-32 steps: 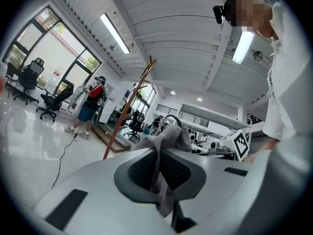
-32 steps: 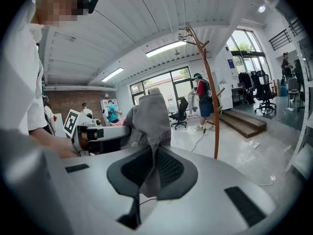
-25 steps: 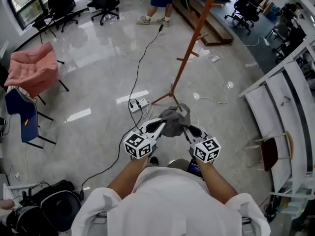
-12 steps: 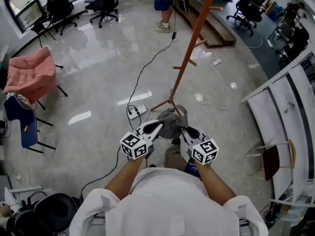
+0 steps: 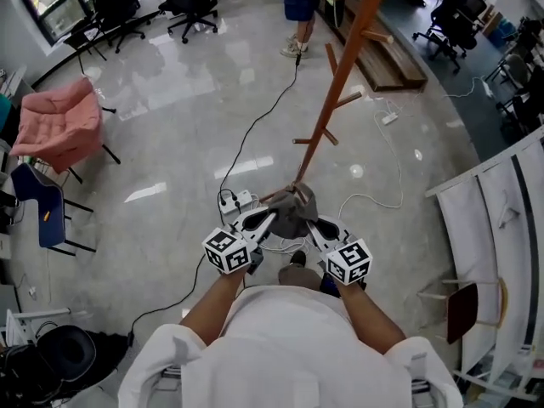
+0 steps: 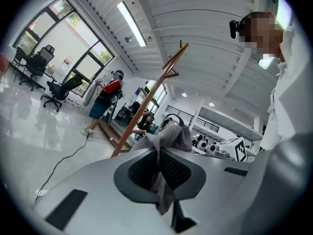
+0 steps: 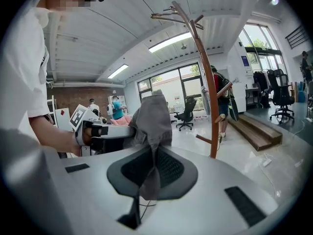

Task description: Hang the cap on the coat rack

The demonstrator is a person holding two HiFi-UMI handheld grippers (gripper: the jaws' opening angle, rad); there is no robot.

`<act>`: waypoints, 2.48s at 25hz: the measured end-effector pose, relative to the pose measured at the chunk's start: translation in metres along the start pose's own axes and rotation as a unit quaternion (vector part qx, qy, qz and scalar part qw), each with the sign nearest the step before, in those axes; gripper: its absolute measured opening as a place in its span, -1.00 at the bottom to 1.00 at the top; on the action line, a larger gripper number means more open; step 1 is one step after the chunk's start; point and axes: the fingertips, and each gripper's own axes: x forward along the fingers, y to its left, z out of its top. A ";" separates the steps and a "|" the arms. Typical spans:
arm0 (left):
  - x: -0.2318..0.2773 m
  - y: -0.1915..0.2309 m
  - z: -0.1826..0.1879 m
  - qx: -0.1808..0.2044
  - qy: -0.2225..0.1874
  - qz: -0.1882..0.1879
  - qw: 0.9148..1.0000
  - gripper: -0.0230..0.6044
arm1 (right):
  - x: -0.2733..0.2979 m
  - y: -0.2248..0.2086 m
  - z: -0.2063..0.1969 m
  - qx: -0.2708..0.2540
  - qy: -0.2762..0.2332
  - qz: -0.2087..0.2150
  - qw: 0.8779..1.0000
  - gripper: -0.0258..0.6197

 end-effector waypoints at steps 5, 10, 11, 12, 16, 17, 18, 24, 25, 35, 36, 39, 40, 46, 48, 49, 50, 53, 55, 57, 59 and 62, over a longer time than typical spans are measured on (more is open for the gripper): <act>0.034 0.026 0.009 -0.004 -0.011 0.031 0.999 -0.84 | 0.025 -0.036 0.006 -0.011 0.021 0.039 0.999 -0.83; 0.060 0.054 0.010 -0.006 -0.021 0.064 0.998 -0.84 | 0.048 -0.062 0.003 -0.013 0.036 0.073 0.997 -0.83; 0.064 0.060 0.010 -0.007 -0.023 0.070 0.997 -0.84 | 0.054 -0.066 0.002 -0.015 0.040 0.078 0.996 -0.83; 0.068 0.067 0.011 -0.008 -0.024 0.075 0.997 -0.84 | 0.059 -0.070 0.001 -0.016 0.042 0.082 0.996 -0.83; 0.076 0.089 0.009 -0.006 -0.016 0.090 0.996 -0.84 | 0.078 -0.083 -0.009 -0.012 0.056 0.093 0.994 -0.83; 0.077 0.095 0.007 -0.006 -0.013 0.092 0.996 -0.84 | 0.083 -0.086 -0.014 -0.010 0.061 0.094 0.994 -0.83; 0.078 0.101 0.005 -0.006 -0.010 0.093 0.996 -0.84 | 0.089 -0.088 -0.018 -0.009 0.066 0.095 0.993 -0.83; 0.089 0.150 0.008 -0.008 0.015 0.087 0.996 -0.84 | 0.133 -0.095 -0.028 0.006 0.096 0.076 0.992 -0.83; 0.091 0.160 0.010 -0.008 0.020 0.084 0.996 -0.84 | 0.143 -0.096 -0.030 0.009 0.102 0.072 0.992 -0.83; 0.119 0.236 0.009 -0.027 0.066 0.039 0.997 -0.84 | 0.207 -0.105 -0.056 0.037 0.161 0.026 0.986 -0.83; 0.120 0.242 0.007 -0.031 0.070 0.036 0.996 -0.84 | 0.212 -0.107 -0.058 0.041 0.166 0.021 0.985 -0.83; 0.123 0.261 0.003 -0.042 0.081 0.024 0.996 -0.84 | 0.228 -0.112 -0.065 0.053 0.181 0.005 0.982 -0.83; 0.124 0.267 0.001 -0.046 0.085 0.021 0.995 -0.84 | 0.233 -0.114 -0.068 0.056 0.187 0.001 0.981 -0.83; 0.138 0.294 -0.016 -0.064 0.107 0.004 0.992 -0.84 | 0.251 -0.132 -0.091 0.103 0.212 -0.039 0.971 -0.83; 0.145 0.300 -0.022 -0.066 0.113 -0.008 0.991 -0.84 | 0.255 -0.136 -0.098 0.110 0.218 -0.051 0.968 -0.83; 0.148 0.303 -0.025 -0.068 0.115 -0.014 0.991 -0.84 | 0.257 -0.137 -0.102 0.112 0.222 -0.055 0.967 -0.83; 0.152 0.305 -0.028 -0.069 0.117 -0.019 0.991 -0.84 | 0.259 -0.138 -0.106 0.113 0.225 -0.059 0.966 -0.83; 0.163 0.311 -0.037 -0.071 0.127 -0.031 0.989 -0.84 | 0.261 -0.145 -0.116 0.120 0.234 -0.070 0.962 -0.83; 0.172 0.314 -0.042 -0.074 0.132 -0.040 0.988 -0.84 | 0.262 -0.152 -0.122 0.120 0.242 -0.077 0.960 -0.83; 0.179 0.314 -0.048 -0.077 0.138 -0.048 0.986 -0.84 | 0.260 -0.159 -0.128 0.122 0.250 -0.085 0.957 -0.83; 0.185 0.314 -0.054 -0.080 0.145 -0.056 0.985 -0.84 | 0.257 -0.166 -0.134 0.127 0.256 -0.096 0.954 -0.83; 0.193 0.316 -0.061 -0.081 0.152 -0.066 0.983 -0.84 | 0.256 -0.177 -0.144 0.133 0.258 -0.119 0.949 -0.83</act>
